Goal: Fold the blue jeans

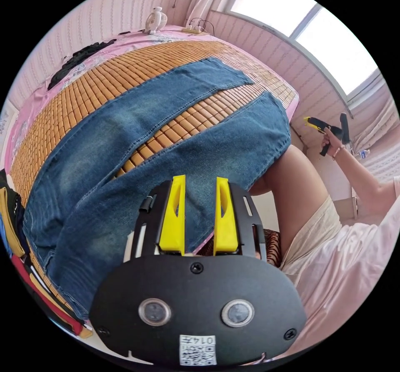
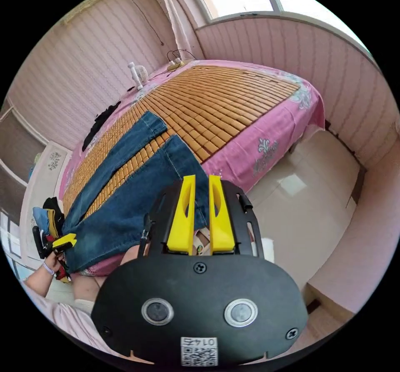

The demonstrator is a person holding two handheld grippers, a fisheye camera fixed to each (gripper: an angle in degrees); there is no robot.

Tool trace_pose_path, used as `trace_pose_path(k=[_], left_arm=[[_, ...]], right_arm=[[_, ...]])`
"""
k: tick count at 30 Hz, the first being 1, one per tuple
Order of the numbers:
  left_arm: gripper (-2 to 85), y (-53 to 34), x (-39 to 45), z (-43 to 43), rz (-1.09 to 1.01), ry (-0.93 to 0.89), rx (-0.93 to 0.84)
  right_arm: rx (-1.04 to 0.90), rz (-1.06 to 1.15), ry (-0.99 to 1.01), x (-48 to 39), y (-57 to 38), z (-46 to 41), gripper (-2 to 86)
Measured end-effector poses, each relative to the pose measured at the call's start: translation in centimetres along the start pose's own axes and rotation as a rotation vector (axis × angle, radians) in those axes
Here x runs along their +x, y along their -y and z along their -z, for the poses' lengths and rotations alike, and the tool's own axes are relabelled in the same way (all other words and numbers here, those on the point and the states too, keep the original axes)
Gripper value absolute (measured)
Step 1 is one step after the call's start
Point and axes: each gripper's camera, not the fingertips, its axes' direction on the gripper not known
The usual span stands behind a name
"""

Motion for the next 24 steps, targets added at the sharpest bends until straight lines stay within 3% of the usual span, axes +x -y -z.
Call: trace_pose_path(k=[7, 16, 19, 22, 24], left_arm=[[8.7, 2.1, -2.0, -2.2, 0.012, 0.108, -0.112], [5.3, -0.6, -4.5, -1.4, -0.044, 0.139, -0.112], [4.4, -2.2, -6.8, -0.3, 0.066, 0.073, -0.066], [1.4, -4.3, -10.4, 1.3, 0.246, -0.117, -0.048], [-0.4, -7.4, -12.0, 4.3, 0.293, -0.227, 0.069]], right_arm=[[-0.263, 0.214, -0.146, -10.7, 7.5, -12.8, 4.9], [-0.238, 0.419, -0.269, -15.6, 7.7, -16.9, -0.1], [-0.166, 0.52, -0.406, -17.5, 5.6, -17.3, -0.4], [-0.183, 0.371, -0.42, -16.8, 5.6, -15.4, -0.7], [-0.071, 0.255, -0.322, -15.2, 4.2, -11.6, -0.8]])
